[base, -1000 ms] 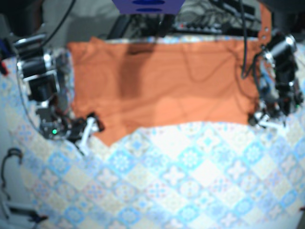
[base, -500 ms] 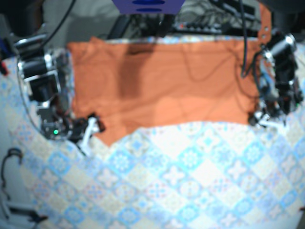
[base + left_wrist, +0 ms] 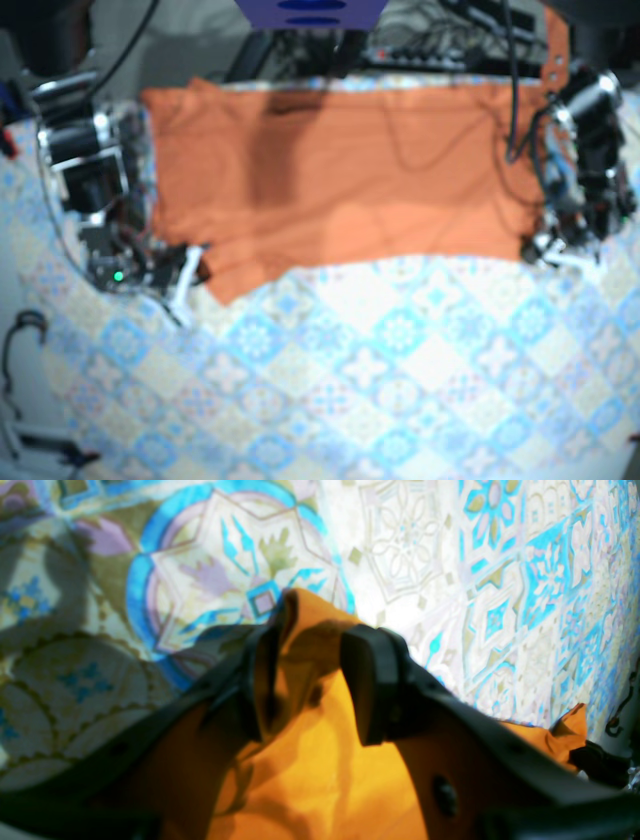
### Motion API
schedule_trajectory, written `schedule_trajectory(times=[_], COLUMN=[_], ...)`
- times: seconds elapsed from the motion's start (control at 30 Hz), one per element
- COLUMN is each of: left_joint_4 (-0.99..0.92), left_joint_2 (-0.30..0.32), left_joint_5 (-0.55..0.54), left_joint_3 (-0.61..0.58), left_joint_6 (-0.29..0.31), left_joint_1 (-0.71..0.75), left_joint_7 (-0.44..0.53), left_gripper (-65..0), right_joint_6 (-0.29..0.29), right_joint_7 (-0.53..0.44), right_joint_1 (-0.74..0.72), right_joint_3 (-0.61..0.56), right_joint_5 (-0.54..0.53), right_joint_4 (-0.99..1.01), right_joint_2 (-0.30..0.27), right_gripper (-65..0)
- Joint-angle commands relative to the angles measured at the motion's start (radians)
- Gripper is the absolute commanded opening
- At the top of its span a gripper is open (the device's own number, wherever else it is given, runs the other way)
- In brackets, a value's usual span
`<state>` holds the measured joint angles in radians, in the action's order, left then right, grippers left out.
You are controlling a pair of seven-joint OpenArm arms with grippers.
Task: Fold the T-shirt properly
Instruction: 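Close both grippers on the hem corners, then lift the hem and fold it toward the shoulder edge with both grippers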
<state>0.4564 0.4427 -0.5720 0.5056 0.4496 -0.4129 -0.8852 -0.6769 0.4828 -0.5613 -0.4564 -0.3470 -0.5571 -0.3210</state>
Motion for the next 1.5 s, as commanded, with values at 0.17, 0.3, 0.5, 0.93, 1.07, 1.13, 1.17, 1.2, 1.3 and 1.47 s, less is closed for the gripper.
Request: schedule_trajectory(times=[0.17, 0.3, 0.5, 0.93, 1.07, 1.13, 1.17, 1.2, 1.3, 1.47], left_joint_4=[-0.009, -0.009, -0.009, 0.006, 0.114, 0.157, 0.172, 0.184, 0.216, 0.223], left_joint_2=[-0.026, -0.026, -0.026, -0.025, -0.026, -0.026, -0.026, -0.026, -0.026, -0.022], left_joint_5=[0.045, 0.045, 0.047, 0.047, 0.048, 0.045, 0.045, 0.045, 0.045, 0.043], left_joint_3=[-0.009, -0.009, -0.009, -0.009, -0.011, -0.011, -0.011, -0.011, -0.011, -0.011], left_joint_6=[-0.01, -0.012, -0.012, -0.01, -0.01, -0.01, -0.01, -0.01, -0.01, 0.002], left_joint_1=[0.006, 0.006, 0.007, 0.026, 0.068, 0.088, 0.091, 0.105, 0.125, 0.15], left_joint_7=[-0.064, -0.052, -0.028, -0.028, -0.044, -0.067, -0.071, -0.073, -0.071, -0.071], left_gripper=[-52.7, -65.0, -65.0, -65.0, -65.0, -65.0, -65.0, -65.0, -65.0, -65.0], right_joint_6=[-0.005, -0.005, -0.005, -0.002, -0.002, 0.012, 0.026, 0.035, 0.041, 0.041], right_joint_7=[-0.016, -0.016, -0.017, -0.019, -0.019, -0.011, -0.008, -0.006, 0.017, 0.026], right_joint_1=[-0.03, -0.03, -0.03, -0.029, -0.029, -0.009, 0.004, 0.013, 0.033, 0.08], right_joint_3=[0.003, 0.003, -0.008, -0.078, -0.078, -0.078, -0.077, -0.077, -0.077, -0.045], right_joint_5=[-0.013, -0.013, -0.013, -0.013, -0.013, -0.017, -0.019, -0.016, -0.019, -0.014], right_joint_4=[-0.011, -0.011, -0.011, -0.014, -0.034, -0.079, -0.105, -0.129, -0.18, -0.249], right_joint_2=[-0.011, -0.011, -0.01, -0.01, -0.01, -0.016, -0.017, -0.019, -0.031, -0.033], right_gripper=[-61.9, -61.9, -62.1, -64.7, -64.7, -64.7, -64.7, -64.7, -64.7, -64.7])
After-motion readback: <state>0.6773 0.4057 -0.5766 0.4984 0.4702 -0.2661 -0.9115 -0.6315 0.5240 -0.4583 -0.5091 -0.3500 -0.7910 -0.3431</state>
